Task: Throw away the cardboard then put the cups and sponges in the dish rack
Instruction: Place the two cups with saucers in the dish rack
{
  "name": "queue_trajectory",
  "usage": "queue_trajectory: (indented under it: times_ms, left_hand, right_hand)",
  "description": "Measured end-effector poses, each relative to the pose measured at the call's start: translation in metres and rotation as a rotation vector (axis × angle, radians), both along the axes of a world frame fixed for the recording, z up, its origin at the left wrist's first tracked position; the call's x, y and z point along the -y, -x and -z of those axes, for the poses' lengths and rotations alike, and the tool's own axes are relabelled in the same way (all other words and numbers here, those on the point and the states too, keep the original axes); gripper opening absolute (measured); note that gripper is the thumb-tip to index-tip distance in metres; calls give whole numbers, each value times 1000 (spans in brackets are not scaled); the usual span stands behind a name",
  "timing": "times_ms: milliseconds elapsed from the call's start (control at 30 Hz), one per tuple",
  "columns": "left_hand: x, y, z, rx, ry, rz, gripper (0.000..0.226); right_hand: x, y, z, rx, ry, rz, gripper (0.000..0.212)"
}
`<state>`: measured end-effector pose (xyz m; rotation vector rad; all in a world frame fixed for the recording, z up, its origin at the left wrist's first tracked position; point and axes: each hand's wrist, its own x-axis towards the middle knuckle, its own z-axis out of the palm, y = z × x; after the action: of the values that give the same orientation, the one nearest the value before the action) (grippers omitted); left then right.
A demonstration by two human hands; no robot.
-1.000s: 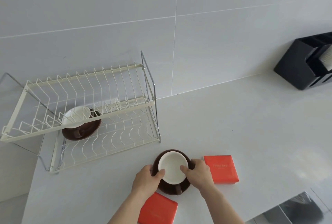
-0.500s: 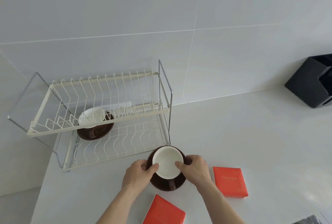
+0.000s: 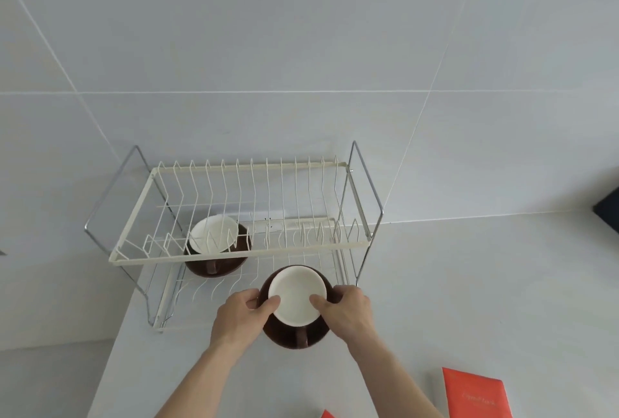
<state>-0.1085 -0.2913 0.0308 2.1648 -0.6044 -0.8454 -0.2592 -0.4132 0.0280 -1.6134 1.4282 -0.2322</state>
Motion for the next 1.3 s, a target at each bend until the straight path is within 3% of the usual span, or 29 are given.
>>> queue_trajectory:
  times_ms: [400, 500, 633, 767, 900, 1000, 1100, 1200, 1300]
  left_hand:
    - [78, -56, 22, 91, -9, -53, 23]
    - [98, -67, 27, 141, -26, -33, 29]
    - [113, -76, 43, 140, 81, -59, 45]
    - [123, -78, 45, 132, 105, -49, 72]
    - [129, -81, 49, 148, 70, -43, 52]
    - [132, -80, 50, 136, 89, -53, 62]
    - [133, -80, 52, 136, 74, -59, 48]
    - [134, -78, 48, 141, 64, -61, 51]
    - [135, -78, 39, 277, 5, 18, 56]
  right_hand:
    - [64, -70, 15, 6, 6, 52, 23]
    - [80, -82, 23, -57, 117, 0, 33]
    - [89, -89, 25, -17, 206, -13, 49]
    - [96, -92, 24, 24, 230, -35, 46]
    - [104, -91, 21, 106, 225, -83, 45]
    - [106, -92, 18, 140, 225, -88, 45]
    - [108, -91, 19, 128, 209, -128, 43]
    - [110, -90, 12, 90, 180, -168, 43]
    - [110, -92, 18, 10, 305, -194, 33]
